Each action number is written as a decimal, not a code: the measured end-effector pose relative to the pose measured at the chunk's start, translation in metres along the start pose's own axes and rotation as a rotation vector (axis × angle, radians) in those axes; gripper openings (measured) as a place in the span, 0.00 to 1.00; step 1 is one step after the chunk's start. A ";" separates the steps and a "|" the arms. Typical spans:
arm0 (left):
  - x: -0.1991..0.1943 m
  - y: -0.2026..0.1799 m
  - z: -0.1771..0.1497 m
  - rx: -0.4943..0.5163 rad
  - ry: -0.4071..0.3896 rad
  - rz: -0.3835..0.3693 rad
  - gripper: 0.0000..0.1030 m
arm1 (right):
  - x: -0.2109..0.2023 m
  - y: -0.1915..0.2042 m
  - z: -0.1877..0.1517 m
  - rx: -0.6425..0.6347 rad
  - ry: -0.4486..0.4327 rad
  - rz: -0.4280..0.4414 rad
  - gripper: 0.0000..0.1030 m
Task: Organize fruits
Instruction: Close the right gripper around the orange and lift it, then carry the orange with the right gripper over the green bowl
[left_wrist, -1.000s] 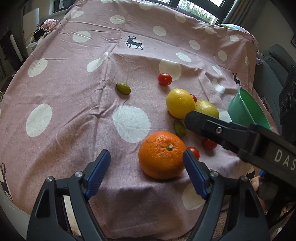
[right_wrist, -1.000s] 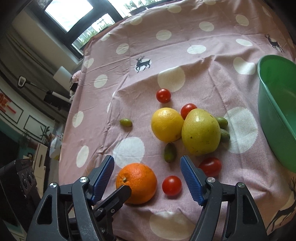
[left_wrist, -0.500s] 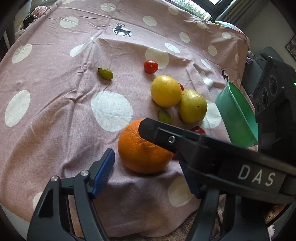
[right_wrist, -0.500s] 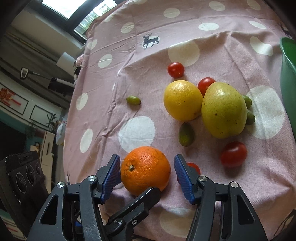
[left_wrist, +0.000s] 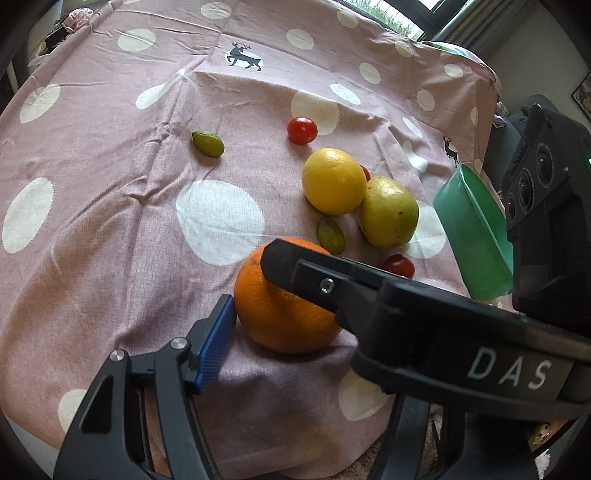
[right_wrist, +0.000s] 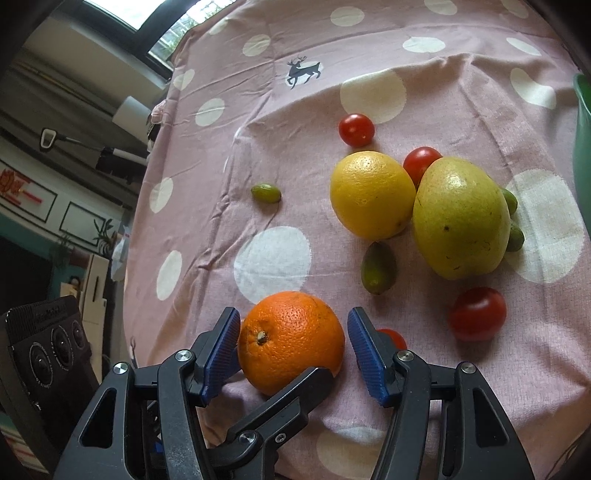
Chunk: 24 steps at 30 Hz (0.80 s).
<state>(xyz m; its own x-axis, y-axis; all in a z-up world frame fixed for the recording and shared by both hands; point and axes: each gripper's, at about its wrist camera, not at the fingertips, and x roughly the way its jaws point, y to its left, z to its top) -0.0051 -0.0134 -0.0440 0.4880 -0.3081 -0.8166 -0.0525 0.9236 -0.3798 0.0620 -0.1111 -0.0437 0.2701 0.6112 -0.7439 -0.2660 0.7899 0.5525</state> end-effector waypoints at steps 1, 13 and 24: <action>0.000 0.000 0.000 0.000 -0.004 -0.001 0.62 | 0.000 0.000 0.000 -0.003 0.001 0.002 0.61; -0.011 -0.010 0.003 0.047 -0.073 0.000 0.61 | -0.014 0.004 -0.001 -0.028 -0.051 0.015 0.59; -0.026 -0.034 0.008 0.112 -0.159 -0.020 0.61 | -0.044 0.006 0.001 -0.044 -0.149 0.023 0.59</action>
<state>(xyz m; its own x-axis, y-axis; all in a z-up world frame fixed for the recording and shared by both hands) -0.0086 -0.0345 -0.0063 0.6199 -0.2949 -0.7272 0.0512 0.9399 -0.3375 0.0492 -0.1332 -0.0075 0.3969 0.6322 -0.6654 -0.3129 0.7747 0.5495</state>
